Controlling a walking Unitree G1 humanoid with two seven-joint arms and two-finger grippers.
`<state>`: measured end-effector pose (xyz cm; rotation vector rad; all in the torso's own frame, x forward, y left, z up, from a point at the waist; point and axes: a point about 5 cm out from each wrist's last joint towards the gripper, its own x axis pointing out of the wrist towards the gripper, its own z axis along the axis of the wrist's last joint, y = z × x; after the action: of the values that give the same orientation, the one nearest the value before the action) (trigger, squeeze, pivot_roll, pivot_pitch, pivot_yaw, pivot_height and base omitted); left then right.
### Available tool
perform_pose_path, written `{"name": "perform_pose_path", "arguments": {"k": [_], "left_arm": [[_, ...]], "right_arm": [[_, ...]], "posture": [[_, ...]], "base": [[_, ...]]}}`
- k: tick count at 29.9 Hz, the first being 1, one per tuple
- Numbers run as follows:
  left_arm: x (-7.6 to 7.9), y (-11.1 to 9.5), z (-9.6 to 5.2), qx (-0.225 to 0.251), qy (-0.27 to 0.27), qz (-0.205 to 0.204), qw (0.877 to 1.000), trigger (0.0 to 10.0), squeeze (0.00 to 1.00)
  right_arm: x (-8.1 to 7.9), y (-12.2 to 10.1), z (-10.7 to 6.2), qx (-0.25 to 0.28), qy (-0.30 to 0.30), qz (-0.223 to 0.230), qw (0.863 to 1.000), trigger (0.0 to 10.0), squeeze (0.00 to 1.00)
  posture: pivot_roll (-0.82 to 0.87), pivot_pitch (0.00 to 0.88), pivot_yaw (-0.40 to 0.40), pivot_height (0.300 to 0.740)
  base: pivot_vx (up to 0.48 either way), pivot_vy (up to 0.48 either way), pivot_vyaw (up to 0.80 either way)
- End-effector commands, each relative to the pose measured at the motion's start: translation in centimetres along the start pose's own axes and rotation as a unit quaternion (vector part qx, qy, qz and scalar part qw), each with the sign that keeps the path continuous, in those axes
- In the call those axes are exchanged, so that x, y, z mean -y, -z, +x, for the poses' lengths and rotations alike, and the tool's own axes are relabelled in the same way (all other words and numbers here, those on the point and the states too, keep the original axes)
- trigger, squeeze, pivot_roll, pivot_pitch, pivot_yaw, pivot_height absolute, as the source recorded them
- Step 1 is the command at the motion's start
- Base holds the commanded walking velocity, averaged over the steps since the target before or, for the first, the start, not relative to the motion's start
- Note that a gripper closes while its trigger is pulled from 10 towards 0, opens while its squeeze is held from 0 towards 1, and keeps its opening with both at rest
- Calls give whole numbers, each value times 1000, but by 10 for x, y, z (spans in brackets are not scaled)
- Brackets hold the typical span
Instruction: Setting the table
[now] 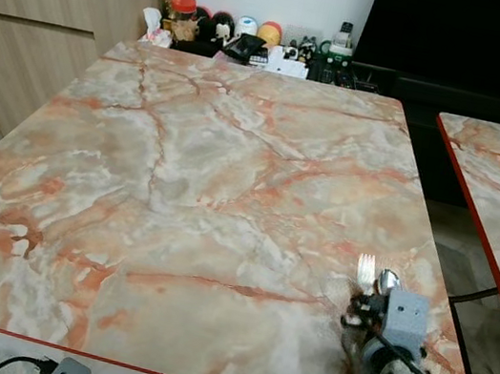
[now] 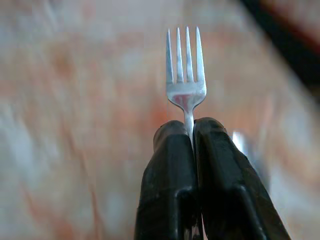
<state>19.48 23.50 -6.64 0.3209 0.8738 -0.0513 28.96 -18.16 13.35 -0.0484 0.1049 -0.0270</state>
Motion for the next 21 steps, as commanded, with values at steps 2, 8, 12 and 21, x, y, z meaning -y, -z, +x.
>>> {"name": "perform_pose_path", "arguments": {"k": [2,8,12,21], "left_arm": [[0,12,-2,-25,2,-5,1000,10000,0],[6,14,-3,-26,2,-21,999,10000,0],[6,10,-2,-17,1,-25,1000,10000,0],[8,2,1,-15,6,15,1000,10000,0]], "right_arm": [[2,-18,-3,45,13,6,999,10000,0],[6,-36,-6,98,18,-26,995,10000,0],[10,-36,-7,98,40,-10,994,10000,0],[22,-44,-6,115,68,-10,991,10000,0]], "posture": [[-14,75,17,740],[-26,48,5,740],[-34,47,12,740],[-39,75,11,740]], "base": [[0,0,0],[0,0,0],[0,0,0],[0,-213,-456]]}}
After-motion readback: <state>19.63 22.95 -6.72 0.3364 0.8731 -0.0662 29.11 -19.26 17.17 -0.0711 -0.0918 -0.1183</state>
